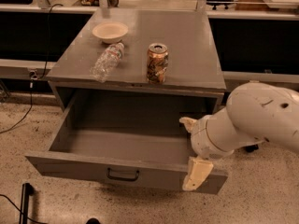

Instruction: Close top drawer

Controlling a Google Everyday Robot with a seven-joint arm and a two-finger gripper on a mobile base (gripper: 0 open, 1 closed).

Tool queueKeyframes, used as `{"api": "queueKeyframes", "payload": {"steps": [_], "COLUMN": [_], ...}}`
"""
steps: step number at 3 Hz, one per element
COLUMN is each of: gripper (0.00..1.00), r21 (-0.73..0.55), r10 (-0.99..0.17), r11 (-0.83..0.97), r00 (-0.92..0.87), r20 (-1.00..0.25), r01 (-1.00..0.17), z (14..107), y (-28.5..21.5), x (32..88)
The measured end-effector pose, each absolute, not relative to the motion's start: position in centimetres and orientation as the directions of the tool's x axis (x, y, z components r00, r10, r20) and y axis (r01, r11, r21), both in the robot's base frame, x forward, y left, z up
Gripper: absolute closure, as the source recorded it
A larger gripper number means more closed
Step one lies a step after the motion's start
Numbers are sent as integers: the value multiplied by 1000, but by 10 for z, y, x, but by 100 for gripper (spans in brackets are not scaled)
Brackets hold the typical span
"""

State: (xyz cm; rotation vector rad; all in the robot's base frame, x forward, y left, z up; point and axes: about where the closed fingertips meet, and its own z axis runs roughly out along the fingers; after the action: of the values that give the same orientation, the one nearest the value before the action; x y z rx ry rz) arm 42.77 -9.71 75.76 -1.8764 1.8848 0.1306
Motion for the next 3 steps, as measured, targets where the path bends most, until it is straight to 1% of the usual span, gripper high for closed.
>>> {"api": "queueKeyframes", "payload": {"steps": [1, 2, 3], "gripper": [0, 17, 24], "r21": [-253, -251, -229], "r10": [-920, -923, -921], "r11": [57, 49, 42], "r00": [47, 53, 51], "r20": [-388, -382, -386], "r01": [-966, -967, -972], "z": [733, 718, 693], "y": [-92, -90, -87], "x": [428, 432, 439]}}
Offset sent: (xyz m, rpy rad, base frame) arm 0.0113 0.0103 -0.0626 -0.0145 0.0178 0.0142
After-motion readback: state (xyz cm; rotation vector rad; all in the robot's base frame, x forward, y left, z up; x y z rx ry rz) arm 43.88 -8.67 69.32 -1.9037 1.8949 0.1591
